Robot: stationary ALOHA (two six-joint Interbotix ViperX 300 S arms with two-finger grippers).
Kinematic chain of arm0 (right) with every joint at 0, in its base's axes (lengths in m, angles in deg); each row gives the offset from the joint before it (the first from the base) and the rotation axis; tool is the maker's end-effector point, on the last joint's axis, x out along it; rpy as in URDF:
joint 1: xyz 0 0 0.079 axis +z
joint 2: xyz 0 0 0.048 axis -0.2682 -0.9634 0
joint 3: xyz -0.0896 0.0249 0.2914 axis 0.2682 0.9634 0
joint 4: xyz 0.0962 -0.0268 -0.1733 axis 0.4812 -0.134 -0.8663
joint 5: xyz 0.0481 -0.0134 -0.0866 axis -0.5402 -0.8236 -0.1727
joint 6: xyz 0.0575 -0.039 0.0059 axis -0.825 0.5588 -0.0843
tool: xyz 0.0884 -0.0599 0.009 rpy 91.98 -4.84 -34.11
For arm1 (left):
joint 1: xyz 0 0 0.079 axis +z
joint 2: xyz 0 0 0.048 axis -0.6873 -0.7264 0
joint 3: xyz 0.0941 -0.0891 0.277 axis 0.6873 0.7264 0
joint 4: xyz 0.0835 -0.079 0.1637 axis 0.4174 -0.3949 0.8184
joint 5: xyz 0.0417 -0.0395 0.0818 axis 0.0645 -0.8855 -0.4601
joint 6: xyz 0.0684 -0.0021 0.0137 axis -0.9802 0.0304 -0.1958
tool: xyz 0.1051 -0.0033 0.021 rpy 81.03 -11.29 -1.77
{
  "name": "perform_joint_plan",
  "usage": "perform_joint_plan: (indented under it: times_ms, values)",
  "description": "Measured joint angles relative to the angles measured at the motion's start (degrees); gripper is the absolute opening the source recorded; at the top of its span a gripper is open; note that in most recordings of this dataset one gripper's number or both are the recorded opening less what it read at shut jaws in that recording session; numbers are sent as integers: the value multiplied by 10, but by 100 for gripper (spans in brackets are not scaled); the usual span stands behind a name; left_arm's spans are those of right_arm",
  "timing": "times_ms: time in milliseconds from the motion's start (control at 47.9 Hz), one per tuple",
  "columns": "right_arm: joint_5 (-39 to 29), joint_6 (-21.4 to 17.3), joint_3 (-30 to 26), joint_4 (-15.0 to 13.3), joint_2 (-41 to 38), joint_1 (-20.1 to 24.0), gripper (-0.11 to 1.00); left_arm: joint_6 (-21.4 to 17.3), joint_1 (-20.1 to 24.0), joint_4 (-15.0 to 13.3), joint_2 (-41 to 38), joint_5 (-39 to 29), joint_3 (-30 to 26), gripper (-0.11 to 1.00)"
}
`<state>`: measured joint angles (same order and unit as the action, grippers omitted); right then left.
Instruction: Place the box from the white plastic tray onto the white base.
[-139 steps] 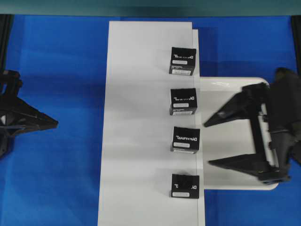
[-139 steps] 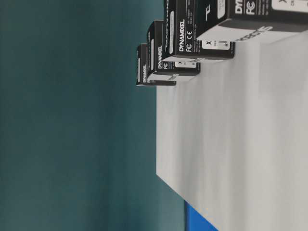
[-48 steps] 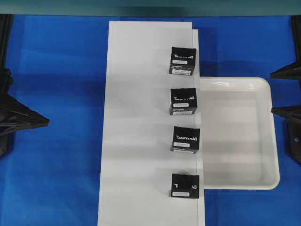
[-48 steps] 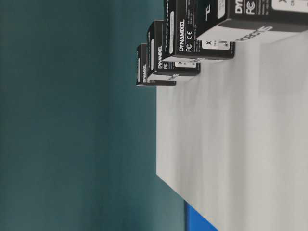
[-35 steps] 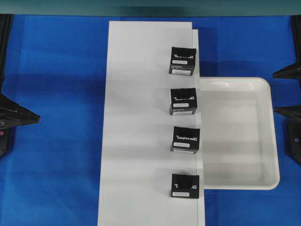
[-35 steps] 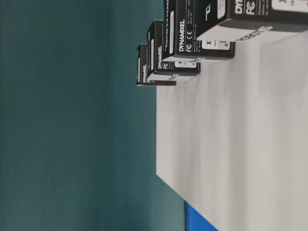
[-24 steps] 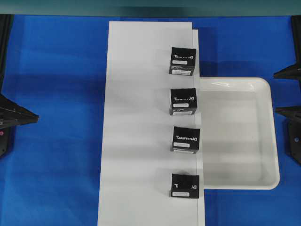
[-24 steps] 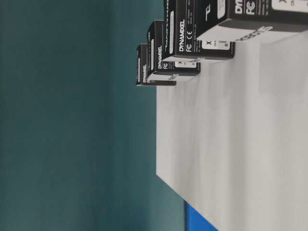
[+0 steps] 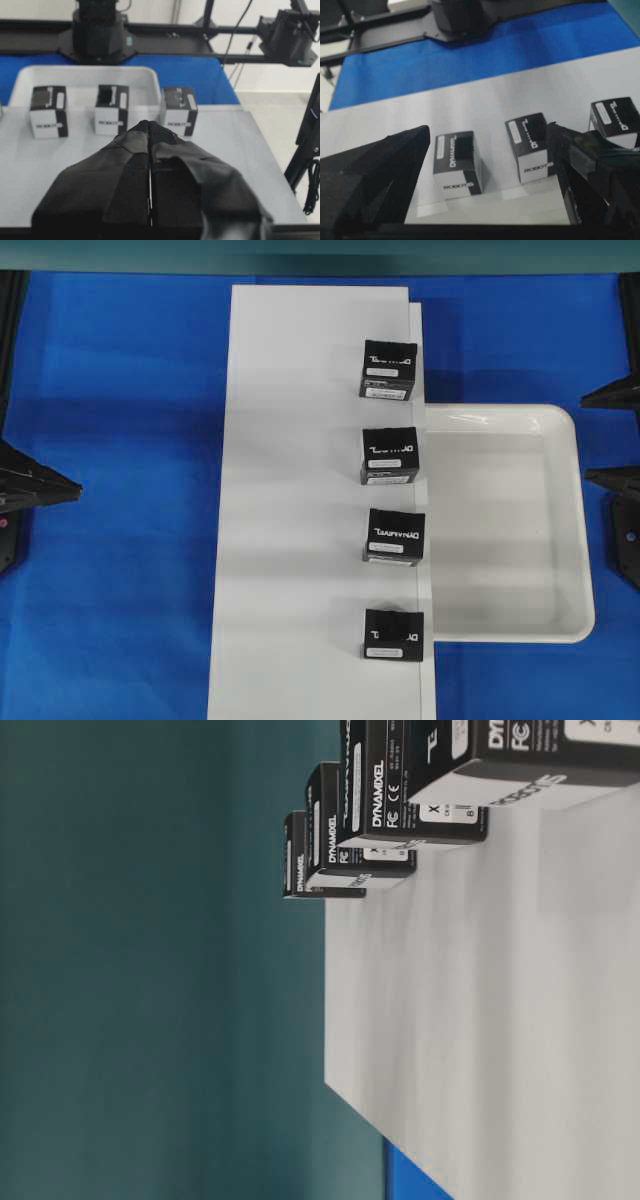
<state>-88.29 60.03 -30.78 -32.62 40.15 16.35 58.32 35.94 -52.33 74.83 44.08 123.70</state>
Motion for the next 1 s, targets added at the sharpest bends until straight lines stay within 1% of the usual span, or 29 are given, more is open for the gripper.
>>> perform_joint_plan:
  times_ms: [564,731,815,1003]
  values:
    - [1,-1,12,1,19,0,95,0,1,0,0,0,0,-6]
    - [0,-7,14,1,35,-2,95,-1,0,0,1,-1,0,-6]
    - [-11,-13,20,1,49,-3,95,-8,0,0,4,0,0,-6]
    - [-47,-32,35,1,77,-4,95,-9,1,0,4,1,0,-6]
